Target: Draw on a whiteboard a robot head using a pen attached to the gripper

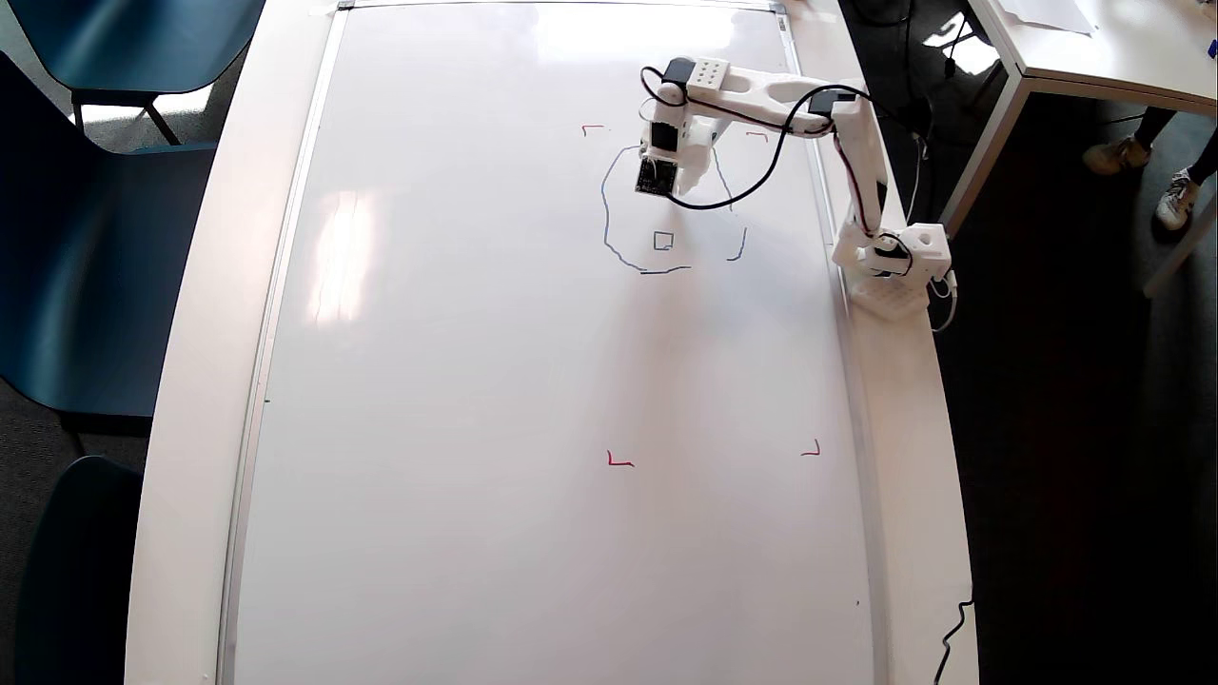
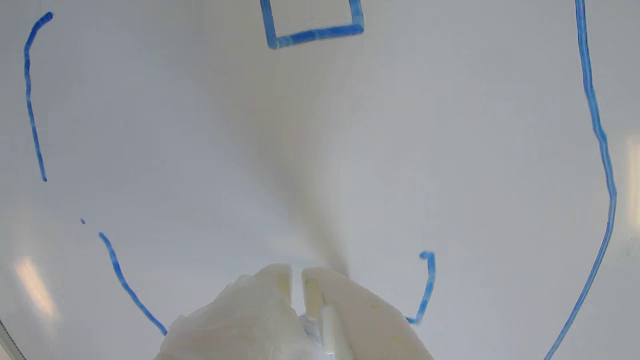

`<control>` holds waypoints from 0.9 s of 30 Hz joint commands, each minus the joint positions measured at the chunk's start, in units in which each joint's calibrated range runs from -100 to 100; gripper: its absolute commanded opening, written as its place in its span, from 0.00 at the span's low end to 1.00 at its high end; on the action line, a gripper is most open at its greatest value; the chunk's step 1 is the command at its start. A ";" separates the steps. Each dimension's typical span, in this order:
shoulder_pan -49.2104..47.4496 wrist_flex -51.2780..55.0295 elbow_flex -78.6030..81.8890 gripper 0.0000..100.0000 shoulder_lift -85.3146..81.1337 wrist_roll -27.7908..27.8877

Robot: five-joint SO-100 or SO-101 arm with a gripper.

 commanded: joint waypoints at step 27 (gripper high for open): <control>-1.41 0.01 -6.83 0.01 2.53 0.06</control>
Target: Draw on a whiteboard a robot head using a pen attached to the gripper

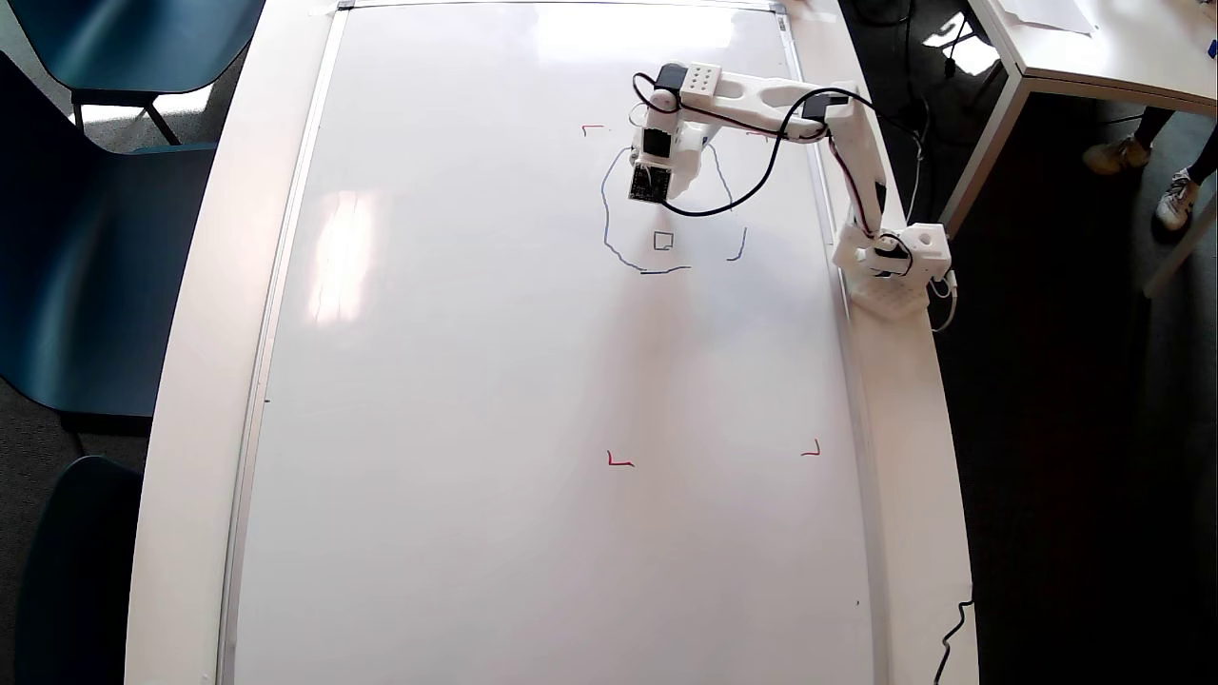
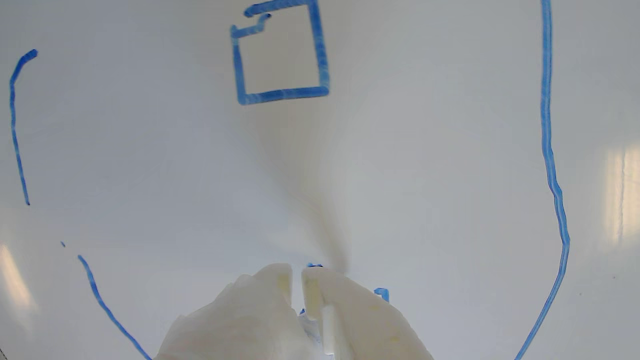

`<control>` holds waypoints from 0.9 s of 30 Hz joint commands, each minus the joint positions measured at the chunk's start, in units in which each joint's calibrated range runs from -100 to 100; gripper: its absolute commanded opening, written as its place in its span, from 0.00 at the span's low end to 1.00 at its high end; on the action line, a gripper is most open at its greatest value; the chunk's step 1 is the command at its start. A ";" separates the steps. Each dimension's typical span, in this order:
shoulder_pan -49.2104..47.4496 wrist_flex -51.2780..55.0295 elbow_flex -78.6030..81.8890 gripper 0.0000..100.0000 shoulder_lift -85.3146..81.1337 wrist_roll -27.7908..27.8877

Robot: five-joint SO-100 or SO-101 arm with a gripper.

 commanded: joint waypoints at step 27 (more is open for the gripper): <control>0.18 6.09 -15.61 0.01 0.49 -1.76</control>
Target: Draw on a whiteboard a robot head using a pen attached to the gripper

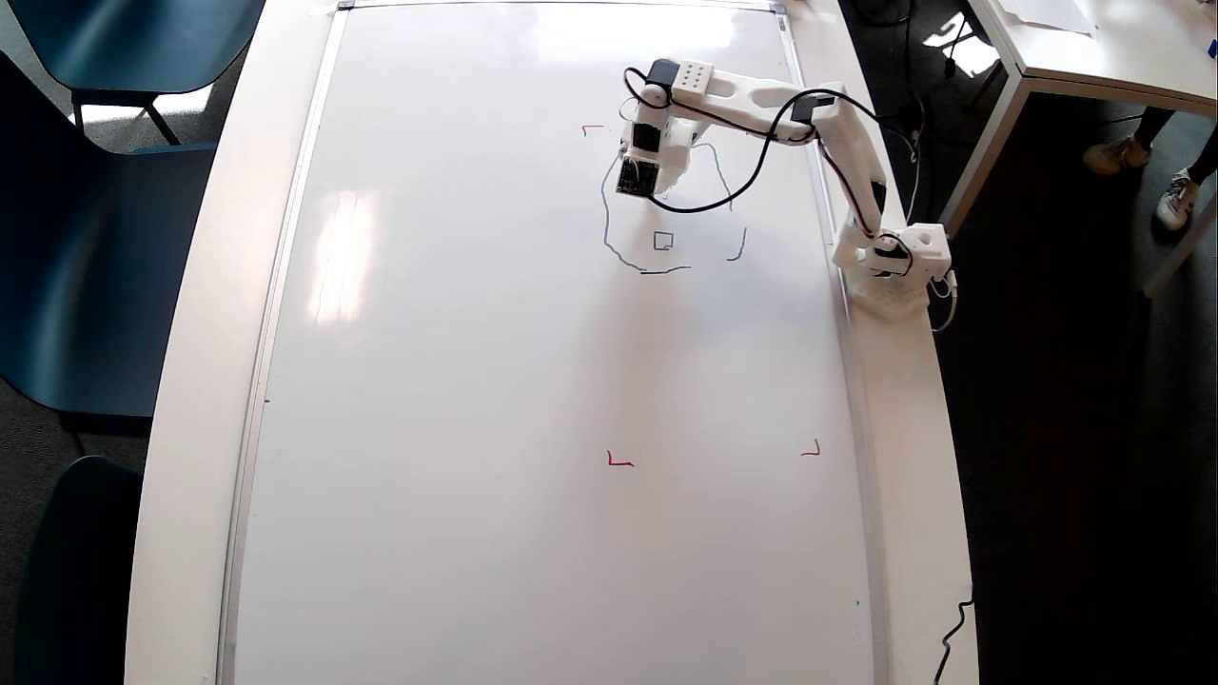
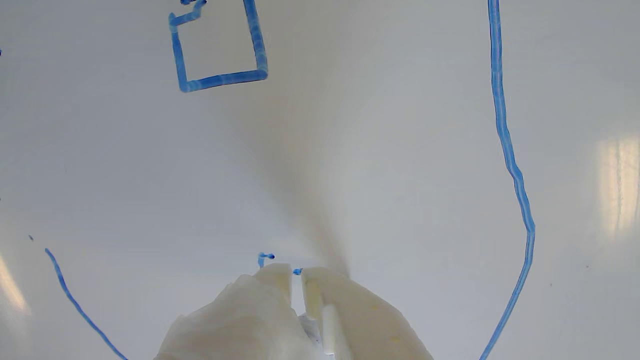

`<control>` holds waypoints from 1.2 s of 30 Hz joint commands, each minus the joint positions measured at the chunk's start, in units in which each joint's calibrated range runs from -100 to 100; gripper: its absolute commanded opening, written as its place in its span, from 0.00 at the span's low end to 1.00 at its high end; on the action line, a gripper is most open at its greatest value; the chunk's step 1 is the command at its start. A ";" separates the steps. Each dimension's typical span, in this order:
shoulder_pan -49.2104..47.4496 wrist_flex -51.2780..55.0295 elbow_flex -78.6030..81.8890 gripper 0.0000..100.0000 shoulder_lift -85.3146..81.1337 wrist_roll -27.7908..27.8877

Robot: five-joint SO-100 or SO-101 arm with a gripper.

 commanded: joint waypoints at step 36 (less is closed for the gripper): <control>-4.47 -5.68 38.93 0.01 -25.56 0.75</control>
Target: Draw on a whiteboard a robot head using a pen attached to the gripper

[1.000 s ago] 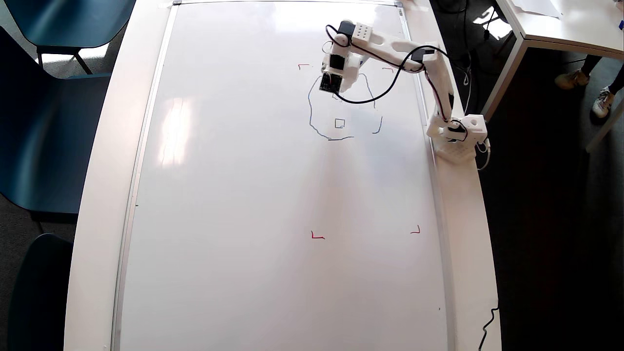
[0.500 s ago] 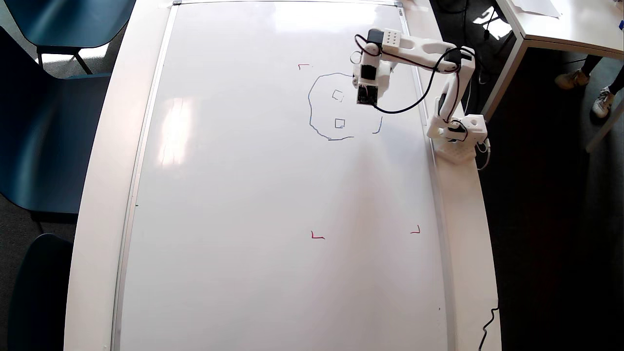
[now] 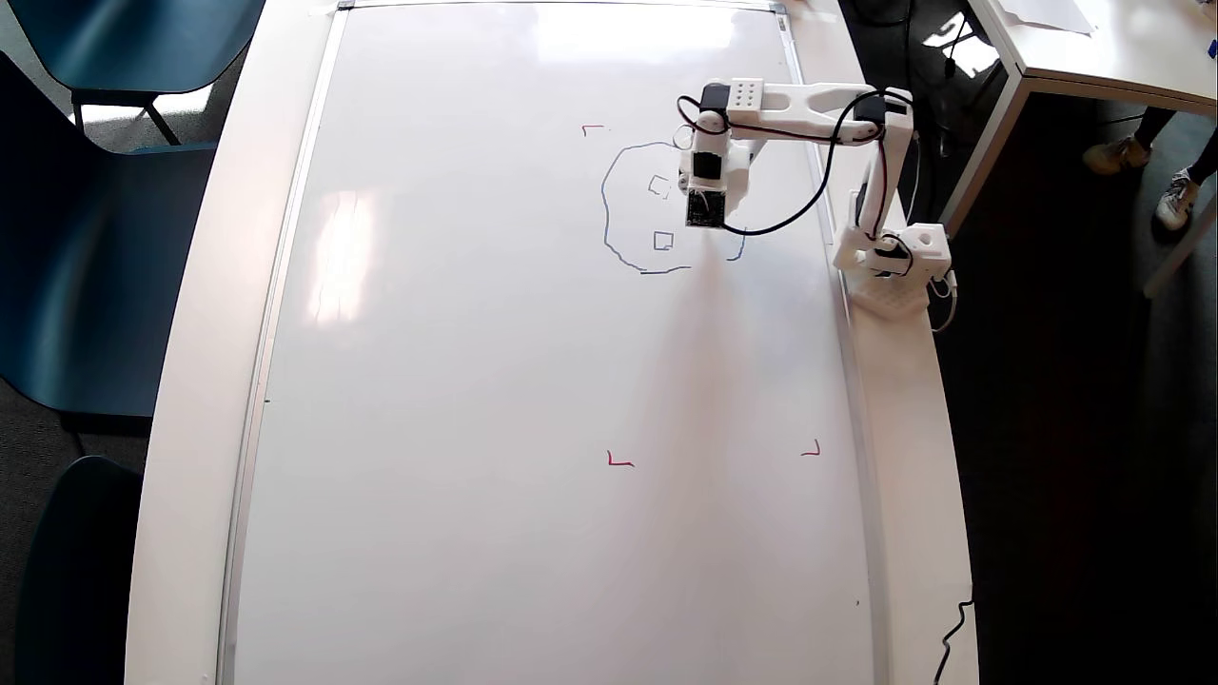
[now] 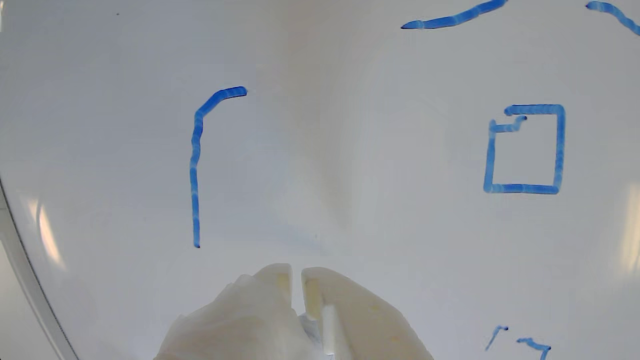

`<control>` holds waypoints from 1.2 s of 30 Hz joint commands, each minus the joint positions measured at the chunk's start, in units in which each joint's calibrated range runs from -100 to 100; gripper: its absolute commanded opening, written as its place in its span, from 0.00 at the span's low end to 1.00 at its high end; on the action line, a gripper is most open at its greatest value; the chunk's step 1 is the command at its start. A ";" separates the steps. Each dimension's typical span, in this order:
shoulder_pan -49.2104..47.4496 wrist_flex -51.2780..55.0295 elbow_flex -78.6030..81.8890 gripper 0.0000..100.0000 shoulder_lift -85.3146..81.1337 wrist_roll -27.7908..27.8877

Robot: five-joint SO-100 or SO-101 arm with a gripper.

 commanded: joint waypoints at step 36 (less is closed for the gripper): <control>3.21 -1.14 -9.36 0.01 6.32 0.44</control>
